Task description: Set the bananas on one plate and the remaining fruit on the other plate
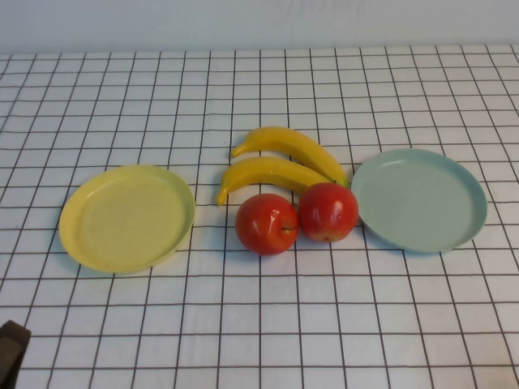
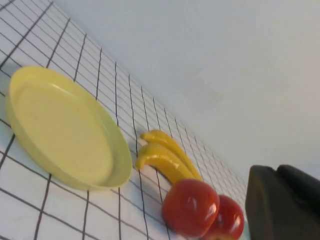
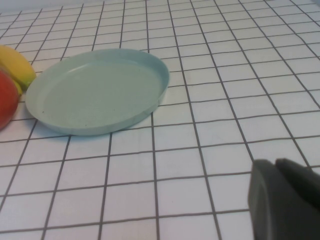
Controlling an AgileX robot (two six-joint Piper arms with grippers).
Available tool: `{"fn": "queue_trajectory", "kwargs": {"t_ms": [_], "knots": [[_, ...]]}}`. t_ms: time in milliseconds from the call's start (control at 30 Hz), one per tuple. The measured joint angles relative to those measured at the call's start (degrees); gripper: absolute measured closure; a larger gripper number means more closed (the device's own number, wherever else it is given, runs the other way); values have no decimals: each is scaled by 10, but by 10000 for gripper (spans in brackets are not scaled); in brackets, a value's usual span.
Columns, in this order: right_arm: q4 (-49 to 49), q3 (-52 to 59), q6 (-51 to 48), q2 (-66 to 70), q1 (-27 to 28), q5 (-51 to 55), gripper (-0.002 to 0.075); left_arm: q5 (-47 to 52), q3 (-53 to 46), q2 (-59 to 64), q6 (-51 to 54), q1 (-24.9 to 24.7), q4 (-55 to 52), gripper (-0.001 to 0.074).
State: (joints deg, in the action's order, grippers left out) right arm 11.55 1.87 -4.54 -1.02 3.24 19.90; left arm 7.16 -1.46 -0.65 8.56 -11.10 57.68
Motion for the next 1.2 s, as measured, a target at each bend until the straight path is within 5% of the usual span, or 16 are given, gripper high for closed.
{"fn": "queue_trajectory", "kwargs": {"t_ms": [433,600,700,800,1033,1200], "knots": [[0,0,0,0,0,0,741,78,126,10,274,0,1,708],[0,0,0,0,0,0,741,108,187,127,380,0,1,447],[0,0,0,0,0,0,741,156,227,209,380,0,-3,258],[0,0,0,0,0,0,741,213,281,285,356,0,-40,145],[0,0,0,0,0,0,741,282,382,416,297,-12,-198,97],[0,0,0,0,0,0,741,272,433,507,276,-86,-313,95]]}}
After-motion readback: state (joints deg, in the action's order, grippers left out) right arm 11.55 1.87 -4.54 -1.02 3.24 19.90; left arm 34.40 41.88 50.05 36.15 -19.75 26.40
